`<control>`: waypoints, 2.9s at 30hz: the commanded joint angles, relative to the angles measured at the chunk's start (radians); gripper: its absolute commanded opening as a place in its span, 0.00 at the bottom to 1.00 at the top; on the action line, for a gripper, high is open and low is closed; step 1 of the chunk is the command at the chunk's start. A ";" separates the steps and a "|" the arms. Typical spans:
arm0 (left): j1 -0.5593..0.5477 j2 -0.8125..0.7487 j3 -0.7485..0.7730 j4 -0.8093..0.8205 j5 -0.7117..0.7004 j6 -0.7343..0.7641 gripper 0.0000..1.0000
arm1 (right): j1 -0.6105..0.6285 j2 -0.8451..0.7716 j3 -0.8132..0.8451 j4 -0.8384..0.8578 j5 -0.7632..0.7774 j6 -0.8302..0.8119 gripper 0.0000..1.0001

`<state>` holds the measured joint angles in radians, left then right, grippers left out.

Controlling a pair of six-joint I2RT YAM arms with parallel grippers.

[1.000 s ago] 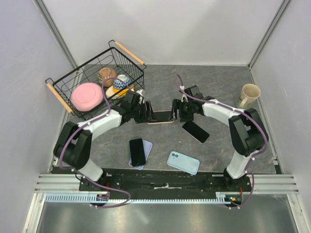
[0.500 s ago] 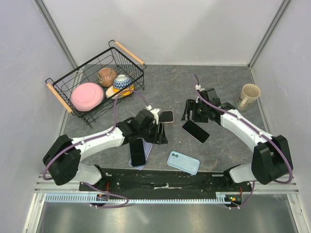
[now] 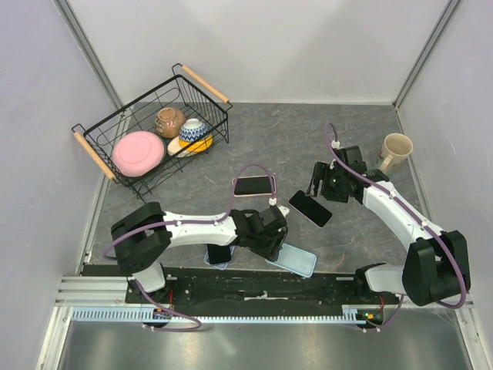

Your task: Put the phone into the phone case

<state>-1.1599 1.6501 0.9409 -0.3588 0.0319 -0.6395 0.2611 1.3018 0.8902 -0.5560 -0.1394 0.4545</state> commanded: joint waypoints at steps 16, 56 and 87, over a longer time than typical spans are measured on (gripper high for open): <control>-0.029 0.186 0.209 -0.164 -0.265 -0.034 0.27 | -0.014 -0.010 0.007 0.002 -0.019 -0.033 0.79; 0.307 0.102 0.217 -0.238 -0.259 -0.038 0.02 | -0.017 0.031 0.035 -0.001 -0.020 -0.054 0.80; 0.534 -0.272 0.035 0.183 0.417 0.084 0.78 | -0.028 -0.009 0.016 -0.019 -0.006 -0.037 0.80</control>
<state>-0.7052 1.4284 1.0328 -0.3927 0.1413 -0.5758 0.2443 1.3319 0.8906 -0.5632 -0.1577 0.4149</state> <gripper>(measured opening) 0.776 0.801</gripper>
